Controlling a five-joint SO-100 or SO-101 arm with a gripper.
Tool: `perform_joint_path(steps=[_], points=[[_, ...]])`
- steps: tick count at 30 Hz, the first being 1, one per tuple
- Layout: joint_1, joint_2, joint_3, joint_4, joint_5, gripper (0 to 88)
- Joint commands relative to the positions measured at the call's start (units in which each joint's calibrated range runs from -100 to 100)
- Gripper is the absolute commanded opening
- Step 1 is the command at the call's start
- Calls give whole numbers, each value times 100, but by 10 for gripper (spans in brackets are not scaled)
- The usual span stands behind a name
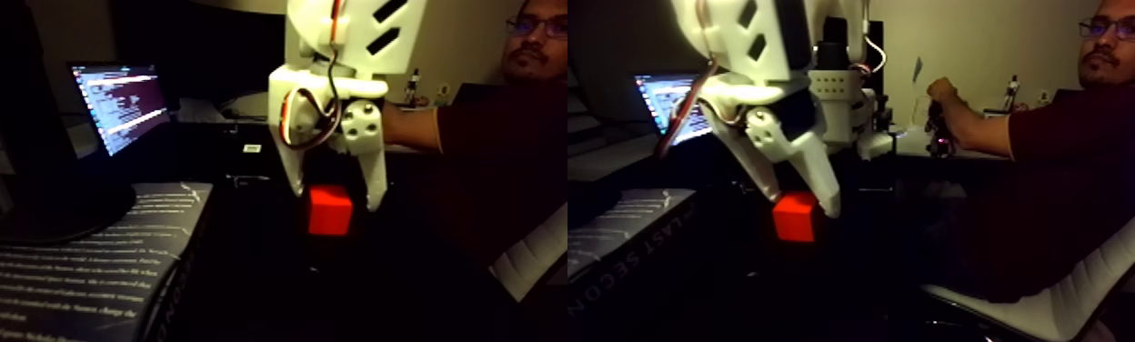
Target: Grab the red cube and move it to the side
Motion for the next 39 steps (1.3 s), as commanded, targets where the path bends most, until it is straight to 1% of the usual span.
perform_joint_path(steps=[1,12,23,37,39], points=[[43,63,12,-38,-31,295],[-124,215,-52,-292,-295,294],[-99,215,12,-300,-252,292],[-82,215,21,-224,-166,81],[-90,215,30,-224,-171,67]])
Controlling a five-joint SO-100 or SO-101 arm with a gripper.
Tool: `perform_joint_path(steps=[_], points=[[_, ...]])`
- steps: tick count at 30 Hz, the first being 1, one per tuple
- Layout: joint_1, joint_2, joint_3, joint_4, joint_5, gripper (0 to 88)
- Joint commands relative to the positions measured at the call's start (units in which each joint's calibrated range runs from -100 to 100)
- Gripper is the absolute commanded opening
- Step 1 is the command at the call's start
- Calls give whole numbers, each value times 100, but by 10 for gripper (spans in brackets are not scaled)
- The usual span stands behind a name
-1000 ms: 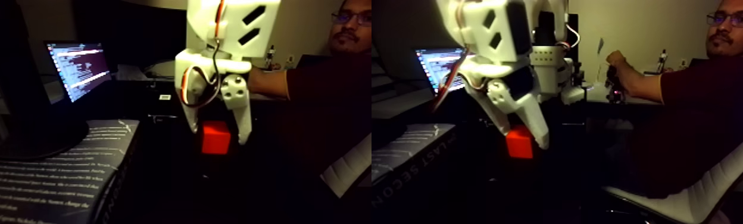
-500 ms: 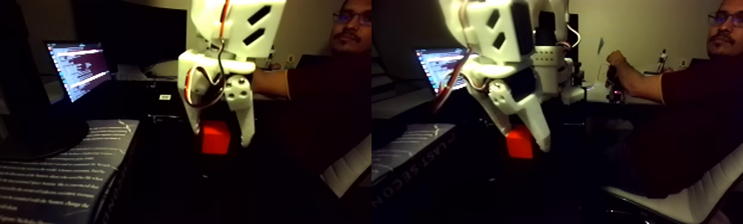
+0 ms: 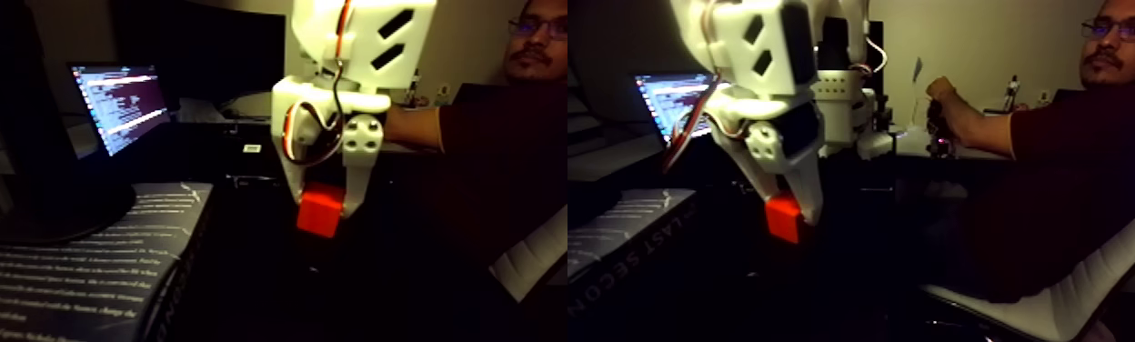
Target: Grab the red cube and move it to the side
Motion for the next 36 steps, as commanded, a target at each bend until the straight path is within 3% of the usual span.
perform_joint_path(steps=[1,8,16,29,36], points=[[2,-13,12,70,12,68],[-23,-105,175,129,7,68],[-31,-912,-224,1117,-42,69],[-248,-1769,-2782,3279,-1034,70],[169,-1710,-3517,3398,-1477,127]])
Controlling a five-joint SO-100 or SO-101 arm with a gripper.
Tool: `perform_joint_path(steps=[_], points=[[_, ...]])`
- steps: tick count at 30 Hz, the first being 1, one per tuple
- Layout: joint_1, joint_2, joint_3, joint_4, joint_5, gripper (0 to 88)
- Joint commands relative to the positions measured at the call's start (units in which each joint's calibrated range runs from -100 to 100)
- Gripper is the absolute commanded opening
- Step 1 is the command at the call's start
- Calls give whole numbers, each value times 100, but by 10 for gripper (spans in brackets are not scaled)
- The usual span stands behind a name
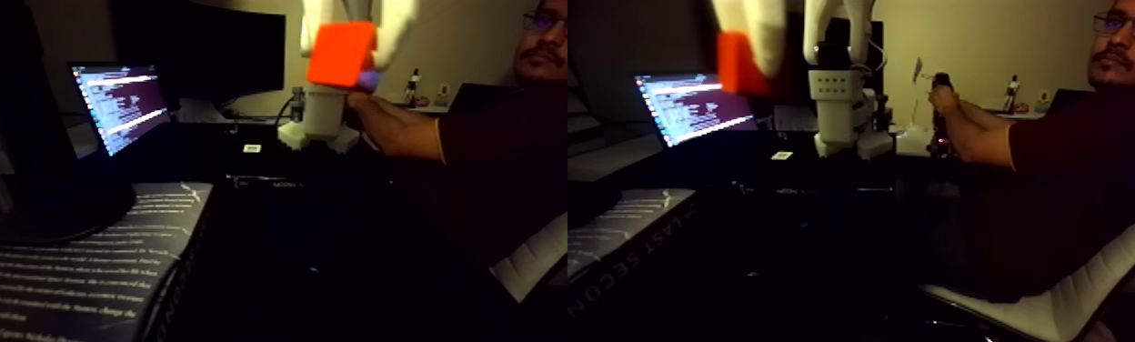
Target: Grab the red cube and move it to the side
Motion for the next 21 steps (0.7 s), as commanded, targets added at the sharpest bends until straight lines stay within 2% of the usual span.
perform_joint_path(steps=[1,11,21], points=[[220,-78,-295,35,-82,127],[1053,1132,-1084,-311,-168,127],[1802,2384,-1320,-1164,-130,123]])
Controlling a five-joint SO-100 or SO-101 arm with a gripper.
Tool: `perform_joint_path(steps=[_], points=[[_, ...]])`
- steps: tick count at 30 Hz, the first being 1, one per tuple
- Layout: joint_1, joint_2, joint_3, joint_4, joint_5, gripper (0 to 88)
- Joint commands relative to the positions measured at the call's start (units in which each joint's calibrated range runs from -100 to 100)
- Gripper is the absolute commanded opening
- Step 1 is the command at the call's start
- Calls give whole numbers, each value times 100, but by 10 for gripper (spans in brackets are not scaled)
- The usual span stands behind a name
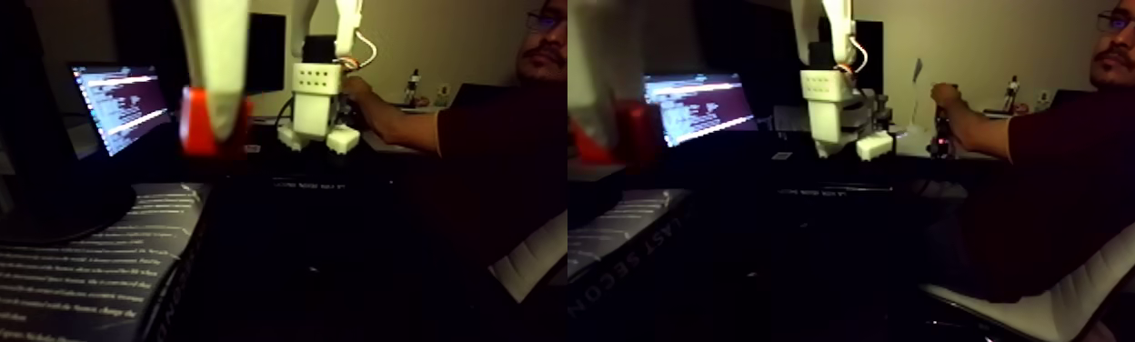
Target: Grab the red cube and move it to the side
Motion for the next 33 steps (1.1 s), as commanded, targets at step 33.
perform_joint_path(steps=[33], points=[[890,776,259,-1444,-394,121]])
